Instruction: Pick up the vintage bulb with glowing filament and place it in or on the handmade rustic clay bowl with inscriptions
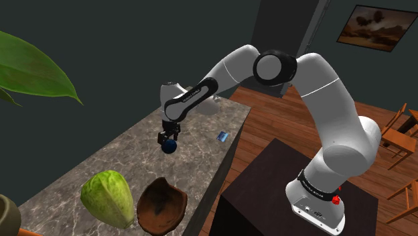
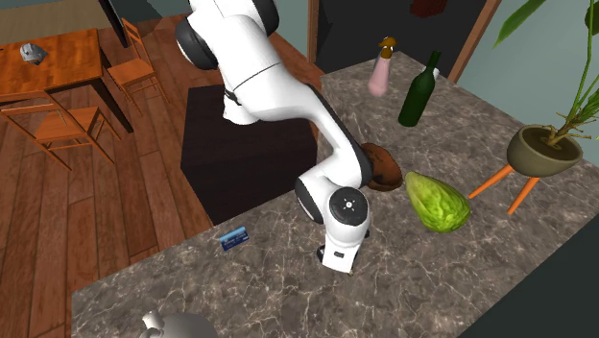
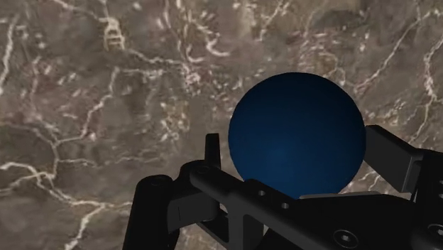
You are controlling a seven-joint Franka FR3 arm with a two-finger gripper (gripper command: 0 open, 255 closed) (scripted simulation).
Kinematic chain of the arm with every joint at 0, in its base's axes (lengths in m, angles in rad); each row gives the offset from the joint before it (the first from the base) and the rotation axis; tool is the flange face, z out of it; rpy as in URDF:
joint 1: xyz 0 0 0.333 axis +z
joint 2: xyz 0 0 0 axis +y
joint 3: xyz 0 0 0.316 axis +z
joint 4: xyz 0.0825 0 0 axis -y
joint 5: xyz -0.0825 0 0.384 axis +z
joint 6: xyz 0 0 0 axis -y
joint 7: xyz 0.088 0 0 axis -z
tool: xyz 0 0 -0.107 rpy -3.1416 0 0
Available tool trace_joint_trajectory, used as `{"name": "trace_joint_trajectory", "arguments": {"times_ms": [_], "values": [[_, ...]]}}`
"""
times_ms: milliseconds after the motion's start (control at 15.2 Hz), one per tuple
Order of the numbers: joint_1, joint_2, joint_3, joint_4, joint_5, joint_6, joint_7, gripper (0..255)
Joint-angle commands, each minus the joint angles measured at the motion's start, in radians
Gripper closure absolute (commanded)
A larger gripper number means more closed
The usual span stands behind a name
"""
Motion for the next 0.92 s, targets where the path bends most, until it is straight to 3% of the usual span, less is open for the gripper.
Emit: {"name": "trace_joint_trajectory", "arguments": {"times_ms": [0, 858], "values": [[-0.002, 0.005, -0.006, 0.001, -0.002, -0.002, 0.0, 255], [-0.012, -0.039, 0.007, -0.019, 0.008, -0.027, 0.001, 255]]}}
